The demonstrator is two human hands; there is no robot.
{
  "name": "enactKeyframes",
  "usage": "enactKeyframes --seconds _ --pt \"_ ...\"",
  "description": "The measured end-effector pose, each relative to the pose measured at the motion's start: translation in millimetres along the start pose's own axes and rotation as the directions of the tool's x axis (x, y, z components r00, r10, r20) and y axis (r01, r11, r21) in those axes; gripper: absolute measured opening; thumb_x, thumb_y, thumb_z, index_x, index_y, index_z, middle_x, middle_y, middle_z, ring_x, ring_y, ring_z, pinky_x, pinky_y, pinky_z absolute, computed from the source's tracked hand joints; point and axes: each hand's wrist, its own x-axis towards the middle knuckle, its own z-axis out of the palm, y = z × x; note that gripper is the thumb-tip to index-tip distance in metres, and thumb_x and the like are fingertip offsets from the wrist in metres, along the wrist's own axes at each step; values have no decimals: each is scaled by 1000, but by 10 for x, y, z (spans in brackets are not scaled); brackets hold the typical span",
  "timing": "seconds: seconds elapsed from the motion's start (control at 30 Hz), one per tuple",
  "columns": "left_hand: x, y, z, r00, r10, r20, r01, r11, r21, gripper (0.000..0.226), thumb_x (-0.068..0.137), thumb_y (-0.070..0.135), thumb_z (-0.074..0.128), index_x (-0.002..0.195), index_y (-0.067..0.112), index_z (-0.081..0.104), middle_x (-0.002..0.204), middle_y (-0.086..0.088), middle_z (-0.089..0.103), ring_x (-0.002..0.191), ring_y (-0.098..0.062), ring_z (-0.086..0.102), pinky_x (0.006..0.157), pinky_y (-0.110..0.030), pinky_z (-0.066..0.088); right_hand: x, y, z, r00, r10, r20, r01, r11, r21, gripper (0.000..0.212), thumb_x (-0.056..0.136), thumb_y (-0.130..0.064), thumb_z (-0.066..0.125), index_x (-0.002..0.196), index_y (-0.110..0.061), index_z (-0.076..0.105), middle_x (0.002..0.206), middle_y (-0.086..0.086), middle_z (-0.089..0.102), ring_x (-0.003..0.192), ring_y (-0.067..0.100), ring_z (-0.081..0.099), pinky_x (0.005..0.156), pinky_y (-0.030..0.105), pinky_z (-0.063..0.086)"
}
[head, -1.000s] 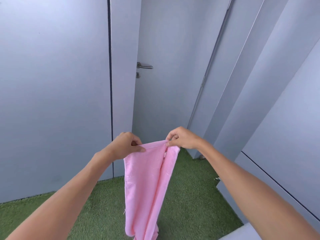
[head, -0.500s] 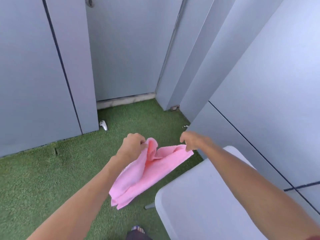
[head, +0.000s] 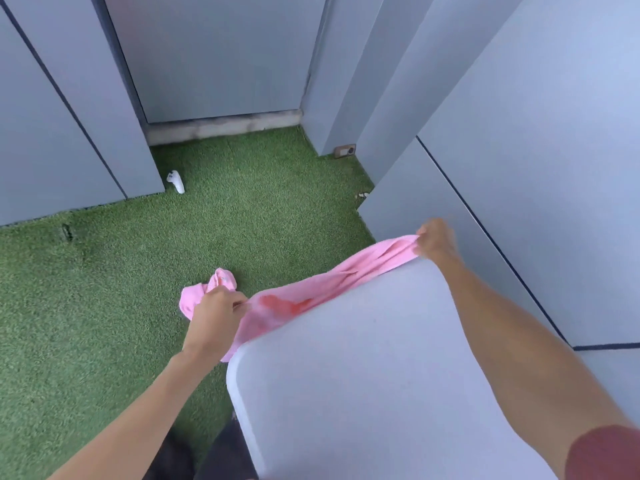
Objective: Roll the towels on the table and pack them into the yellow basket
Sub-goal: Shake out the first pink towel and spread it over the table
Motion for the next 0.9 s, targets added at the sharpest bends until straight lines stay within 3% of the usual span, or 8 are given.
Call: enactKeyframes --seconds 0.07,0.17,0.3,0.43,0.53,0.6,0.73,0.9 --pt "-117 -91 203 999 -46 -26 46 999 2 15 86 8 65 72 5 67 66 -6 61 61 -25 56 60 -36 45 249 241 -7 995 33 -92 -24 995 95 15 73 13 57 68 4 68 73 20 67 79 24 65 68 33 50" --pt "-298 -182 462 995 -82 -60 82 997 -3 12 83 11 70 73 8 65 69 -4 57 61 -27 54 58 -37 45 538 581 49 983 88 -161 -51 973 225 19 76 13 51 81 11 68 85 32 67 86 38 66 76 41 52" --pt "-517 -146 619 988 -51 -144 45 998 -47 6 83 8 70 78 11 68 75 2 57 63 -17 57 59 -35 45 607 1001 353 988 73 -139 -46 981 188 19 74 12 50 60 0 57 62 26 50 69 25 57 58 32 35" --pt "-671 -97 661 975 -57 -214 56 998 -12 2 85 10 68 83 11 67 81 2 57 66 -19 58 60 -37 48 528 1295 629 982 88 -166 -50 974 222 21 84 8 49 87 3 69 86 28 65 84 38 63 65 31 36" --pt "-838 -124 667 966 -91 -241 90 996 -15 2 88 13 63 86 13 64 85 2 57 69 -18 59 63 -41 51 554 1413 644 978 111 -177 -55 953 296 20 91 0 49 100 1 67 101 25 66 98 39 62 78 38 45" --pt "-965 -124 703 960 -131 -249 129 991 -26 3 90 14 61 88 14 62 87 1 56 70 -17 60 65 -42 52 533 1526 660 978 145 -151 -90 943 320 21 95 -2 44 106 -1 62 109 24 64 105 38 58 84 38 43" --pt "-1179 -62 794 936 -187 -300 171 982 -78 7 89 9 61 85 14 60 87 -3 54 71 -10 57 66 -37 52 394 1686 732 977 175 -119 -119 919 376 20 97 -5 38 110 -5 53 113 21 59 104 36 56 75 34 37" --pt "-1478 -42 985 924 -198 -328 178 980 -90 6 90 10 61 84 12 59 89 -4 52 72 -7 55 66 -33 48 179 2065 809 975 206 -80 -158 901 405 18 96 -12 40 109 -11 53 113 19 60 105 35 56 80 38 42"
